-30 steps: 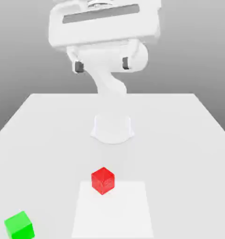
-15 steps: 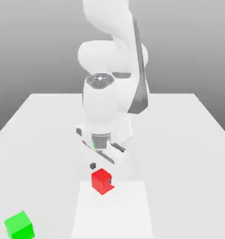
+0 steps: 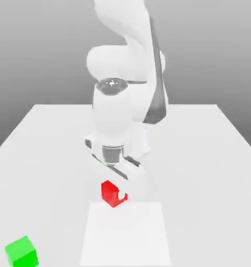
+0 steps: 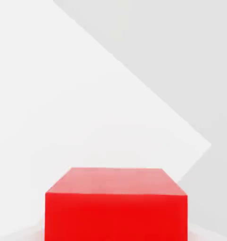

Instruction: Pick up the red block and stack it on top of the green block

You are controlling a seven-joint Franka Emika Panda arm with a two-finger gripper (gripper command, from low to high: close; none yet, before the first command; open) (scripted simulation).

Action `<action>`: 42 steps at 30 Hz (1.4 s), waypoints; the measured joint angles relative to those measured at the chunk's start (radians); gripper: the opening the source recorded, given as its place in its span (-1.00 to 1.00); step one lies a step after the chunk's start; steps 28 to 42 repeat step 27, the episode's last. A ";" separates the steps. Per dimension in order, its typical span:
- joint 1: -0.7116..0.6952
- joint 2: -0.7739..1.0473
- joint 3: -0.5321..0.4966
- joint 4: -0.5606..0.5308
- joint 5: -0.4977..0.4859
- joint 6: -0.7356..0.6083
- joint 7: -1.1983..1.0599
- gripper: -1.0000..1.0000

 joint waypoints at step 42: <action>-0.206 0.469 -0.148 0.673 0.055 -0.205 0.821 1.00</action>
